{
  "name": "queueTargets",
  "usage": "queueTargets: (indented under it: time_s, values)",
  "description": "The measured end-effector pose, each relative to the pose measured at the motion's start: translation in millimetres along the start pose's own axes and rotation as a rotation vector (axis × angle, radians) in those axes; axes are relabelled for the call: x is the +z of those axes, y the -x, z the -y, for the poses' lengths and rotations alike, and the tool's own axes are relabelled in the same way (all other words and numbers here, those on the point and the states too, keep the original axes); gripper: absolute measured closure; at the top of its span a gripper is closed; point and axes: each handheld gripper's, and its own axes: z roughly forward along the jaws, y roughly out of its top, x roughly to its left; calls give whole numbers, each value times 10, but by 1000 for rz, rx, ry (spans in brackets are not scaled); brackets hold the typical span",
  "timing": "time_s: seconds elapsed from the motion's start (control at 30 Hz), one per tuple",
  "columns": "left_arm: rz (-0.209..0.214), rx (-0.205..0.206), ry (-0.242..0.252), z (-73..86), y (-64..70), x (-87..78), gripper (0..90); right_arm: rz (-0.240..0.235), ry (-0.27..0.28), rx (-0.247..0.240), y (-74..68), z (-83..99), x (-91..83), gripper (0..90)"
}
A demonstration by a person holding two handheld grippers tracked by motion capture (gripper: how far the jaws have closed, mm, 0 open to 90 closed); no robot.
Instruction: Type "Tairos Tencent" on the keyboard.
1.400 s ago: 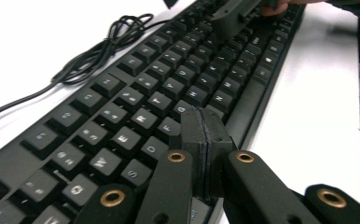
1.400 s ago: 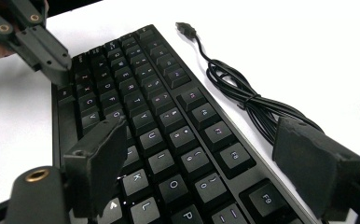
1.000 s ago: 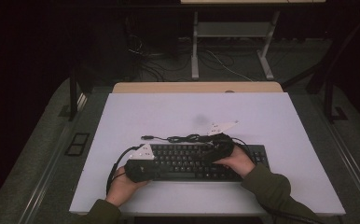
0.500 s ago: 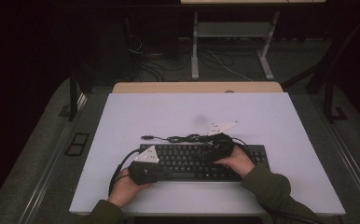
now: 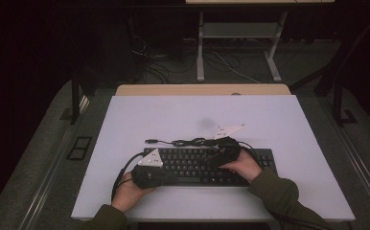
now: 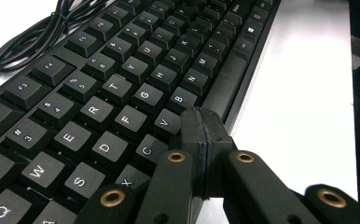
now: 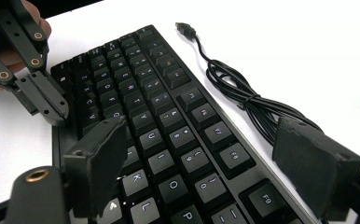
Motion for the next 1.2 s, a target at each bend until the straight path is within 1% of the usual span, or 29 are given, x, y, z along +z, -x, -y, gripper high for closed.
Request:
queueTargets:
  time_s: [0.17,0.27,0.33,0.73,0.97,1.07,1.13,1.2]
  values:
    - [2,-2,1,3,-6,3,891,0,-1,0,0,1,1,176]
    - [1,-3,-9,12,-13,16,891,0,-1,-1,-1,1,3,176]
    - [7,-13,-5,17,-22,17,892,0,-1,-1,-3,1,3,177]
    - [-2,-4,0,-7,-2,-2,891,0,0,1,1,0,-2,177]
    - [-9,-10,12,-11,-8,-24,890,0,3,-1,3,-4,-9,176]
    - [-24,-14,20,-11,-14,-36,843,-1,3,0,4,-4,-12,176]
    - [-37,-31,33,-5,-26,-47,801,-2,2,2,-1,-1,-17,176]
    - [-44,-35,43,-2,-40,-61,762,-3,-1,6,-4,3,-28,176]
